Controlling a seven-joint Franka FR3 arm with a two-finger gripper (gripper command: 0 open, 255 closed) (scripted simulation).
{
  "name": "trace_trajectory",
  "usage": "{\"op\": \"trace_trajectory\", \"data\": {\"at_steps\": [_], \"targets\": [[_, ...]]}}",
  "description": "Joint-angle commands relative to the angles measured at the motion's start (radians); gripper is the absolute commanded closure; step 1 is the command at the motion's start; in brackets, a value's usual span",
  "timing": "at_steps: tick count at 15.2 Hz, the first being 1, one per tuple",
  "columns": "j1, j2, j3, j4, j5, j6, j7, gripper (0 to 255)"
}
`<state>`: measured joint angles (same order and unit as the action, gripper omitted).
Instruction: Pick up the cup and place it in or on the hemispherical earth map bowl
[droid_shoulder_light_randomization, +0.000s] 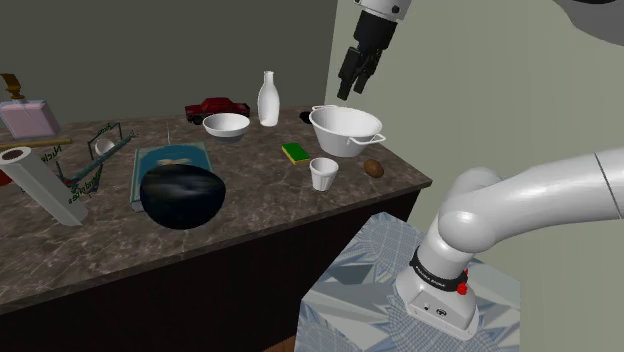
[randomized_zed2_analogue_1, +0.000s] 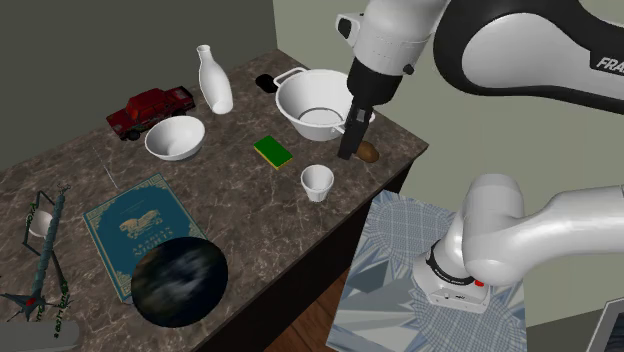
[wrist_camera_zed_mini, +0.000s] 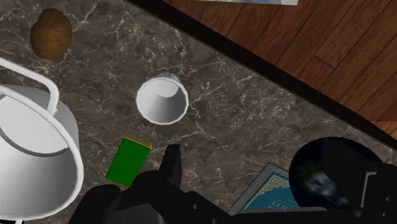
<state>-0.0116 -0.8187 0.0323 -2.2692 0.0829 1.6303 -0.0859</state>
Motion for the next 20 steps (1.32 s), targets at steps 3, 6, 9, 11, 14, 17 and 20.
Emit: {"op": "trace_trajectory", "data": {"at_steps": [3,6,9,11,14,17,20], "targets": [[-0.003,0.014,-0.029,-0.046,-0.005,0.049,-0.035,0],[-0.009,0.046,-0.074,-0.107,-0.011,0.125,-0.089,0],[-0.014,0.092,-0.118,-0.157,-0.015,0.202,-0.144,0],[-0.016,0.130,-0.148,-0.184,-0.017,0.255,-0.182,0],[-0.019,0.198,-0.193,-0.215,-0.014,0.334,-0.241,0],[-0.017,0.279,-0.240,-0.234,-0.005,0.412,-0.303,0],[-0.010,0.373,-0.287,-0.241,0.014,0.488,-0.372,0]]}}
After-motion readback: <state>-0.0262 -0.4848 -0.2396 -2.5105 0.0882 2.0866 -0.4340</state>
